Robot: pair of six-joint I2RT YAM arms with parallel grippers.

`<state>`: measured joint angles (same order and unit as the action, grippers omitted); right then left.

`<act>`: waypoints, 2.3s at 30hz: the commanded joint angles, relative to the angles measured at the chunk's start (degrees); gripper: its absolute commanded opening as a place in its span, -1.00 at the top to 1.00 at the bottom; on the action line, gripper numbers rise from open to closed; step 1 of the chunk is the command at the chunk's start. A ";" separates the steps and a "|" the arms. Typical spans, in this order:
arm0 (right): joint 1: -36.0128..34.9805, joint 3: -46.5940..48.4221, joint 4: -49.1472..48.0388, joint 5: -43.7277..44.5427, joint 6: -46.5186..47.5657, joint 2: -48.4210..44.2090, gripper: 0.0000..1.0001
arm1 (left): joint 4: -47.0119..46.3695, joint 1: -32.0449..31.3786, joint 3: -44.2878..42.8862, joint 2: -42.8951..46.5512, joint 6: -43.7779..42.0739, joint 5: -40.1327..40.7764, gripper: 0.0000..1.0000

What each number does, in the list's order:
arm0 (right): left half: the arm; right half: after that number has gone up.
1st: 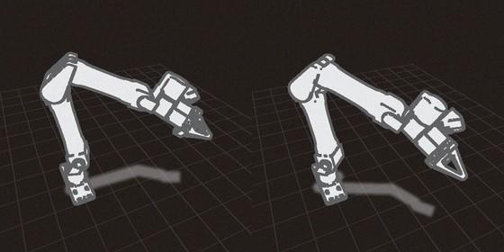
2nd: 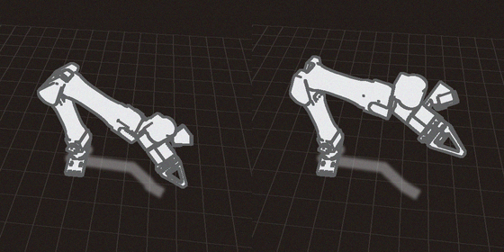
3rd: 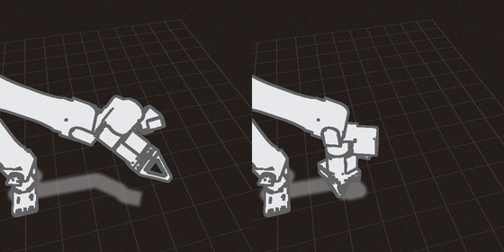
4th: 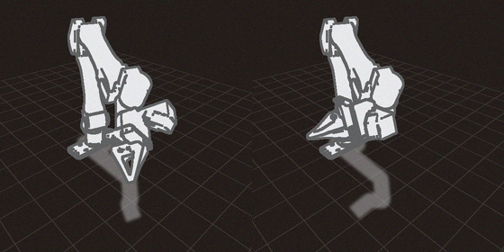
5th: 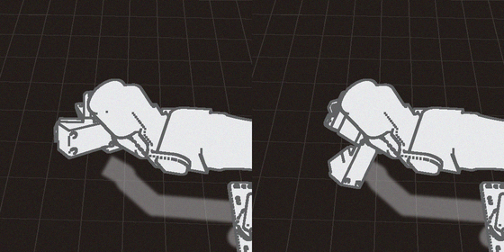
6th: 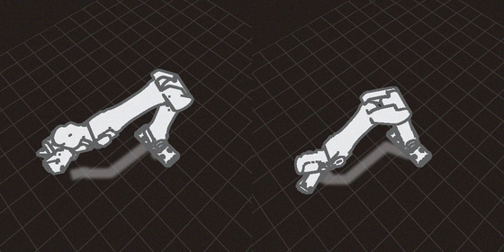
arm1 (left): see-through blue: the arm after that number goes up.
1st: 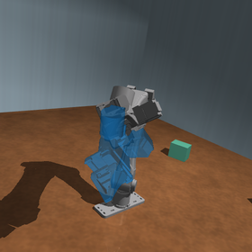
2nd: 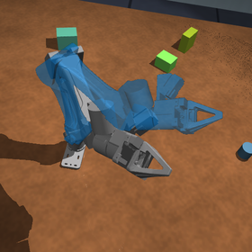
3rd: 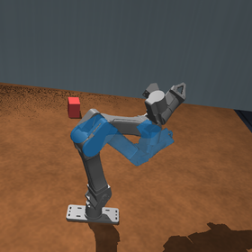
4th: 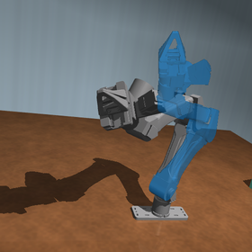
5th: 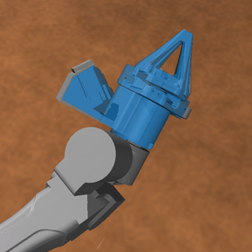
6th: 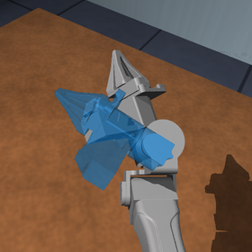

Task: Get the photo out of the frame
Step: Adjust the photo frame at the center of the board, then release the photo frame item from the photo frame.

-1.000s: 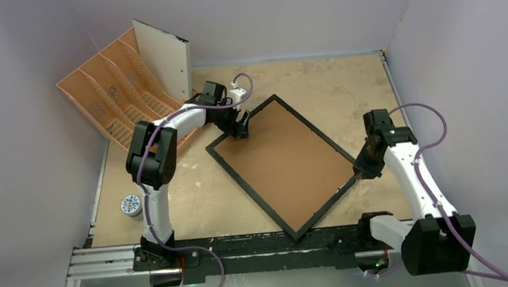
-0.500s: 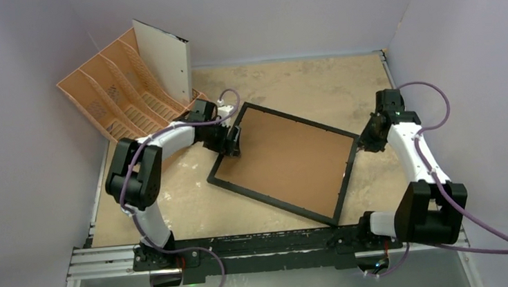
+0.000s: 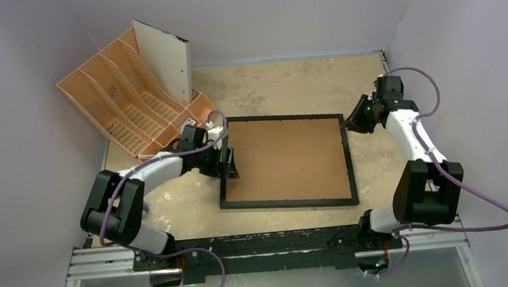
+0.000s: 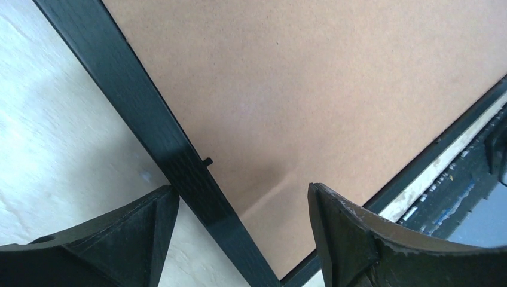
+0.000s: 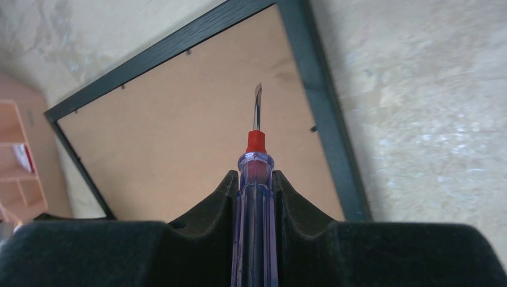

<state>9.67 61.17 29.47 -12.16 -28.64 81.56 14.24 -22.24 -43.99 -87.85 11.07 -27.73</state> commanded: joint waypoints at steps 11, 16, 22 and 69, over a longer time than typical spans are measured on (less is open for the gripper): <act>-0.63 2.86 -2.47 -11.23 5.07 -6.02 1.00 | -7.60 -5.06 16.15 17.51 15.49 -2.58 -0.62; -0.84 -4.26 -14.50 -29.21 5.71 -10.24 1.00 | -7.16 -6.05 14.96 17.82 16.09 -1.05 -0.61; -2.90 -7.95 -18.14 -43.15 6.00 -8.75 1.00 | -5.31 -6.06 13.57 21.48 16.54 7.46 -0.54; -39.36 -21.06 -46.35 -27.50 25.50 -4.21 1.00 | -5.56 -3.34 21.65 22.11 21.12 15.24 -0.21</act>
<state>-28.25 39.57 -11.57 -41.43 -4.54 75.16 11.20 -25.67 -24.36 -64.53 34.46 -12.05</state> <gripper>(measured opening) 0.246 0.608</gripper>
